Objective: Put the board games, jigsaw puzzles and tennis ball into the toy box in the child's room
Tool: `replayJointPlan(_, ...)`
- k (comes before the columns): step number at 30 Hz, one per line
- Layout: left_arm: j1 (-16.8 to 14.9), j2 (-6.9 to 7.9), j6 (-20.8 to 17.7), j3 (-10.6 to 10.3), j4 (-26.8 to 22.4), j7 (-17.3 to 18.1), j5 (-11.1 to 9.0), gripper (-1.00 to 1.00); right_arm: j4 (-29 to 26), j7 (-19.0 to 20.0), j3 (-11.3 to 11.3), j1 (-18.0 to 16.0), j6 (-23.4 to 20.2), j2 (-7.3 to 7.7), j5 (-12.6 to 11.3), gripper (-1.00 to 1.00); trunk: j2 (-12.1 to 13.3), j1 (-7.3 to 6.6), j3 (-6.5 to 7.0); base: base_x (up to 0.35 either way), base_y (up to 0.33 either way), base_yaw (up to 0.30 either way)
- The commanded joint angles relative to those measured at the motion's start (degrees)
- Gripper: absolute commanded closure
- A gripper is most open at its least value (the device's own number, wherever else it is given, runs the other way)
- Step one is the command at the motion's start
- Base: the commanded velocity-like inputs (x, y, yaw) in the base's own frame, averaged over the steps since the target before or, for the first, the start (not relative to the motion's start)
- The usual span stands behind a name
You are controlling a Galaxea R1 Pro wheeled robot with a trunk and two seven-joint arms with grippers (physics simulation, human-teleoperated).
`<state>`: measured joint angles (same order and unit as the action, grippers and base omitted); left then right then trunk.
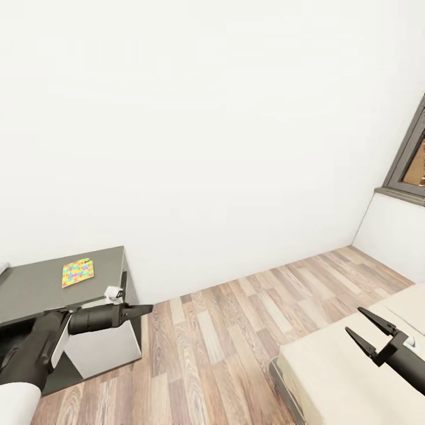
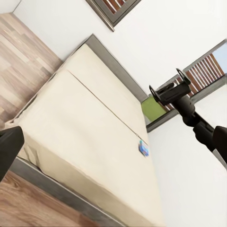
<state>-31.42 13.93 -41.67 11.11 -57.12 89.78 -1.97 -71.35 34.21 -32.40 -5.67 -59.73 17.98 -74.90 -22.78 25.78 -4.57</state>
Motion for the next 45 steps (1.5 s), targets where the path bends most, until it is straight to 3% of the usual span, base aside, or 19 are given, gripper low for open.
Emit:
replayJointPlan(1, -0.05, 0.0, -0.61, -0.01, -0.01, 0.22, 0.03, -1.0, 0.07, 0.42, -0.38, -0.06, -0.27, -0.07, 0.48, -1.0, -0.14, 0.0, -0.13, -0.318, 0.0, 0.0)
replayJointPlan(18, -0.05, -0.03, -0.6, -0.03, -0.01, 0.22, 0.04, -1.0, 0.37, 0.59, -1.6, -0.04, -0.27, -0.38, 1.06, -1.0, -0.14, 0.0, -0.06, -0.282, -0.134, -0.149)
replayJointPlan(45, -0.05, -0.04, -0.68, -0.04, -0.01, 0.22, 0.31, -1.0, 0.77, 0.59, -1.62, -0.05, -0.27, -0.32, 1.16, -1.0, -0.14, 0.0, -0.06, -0.097, -0.044, -0.276)
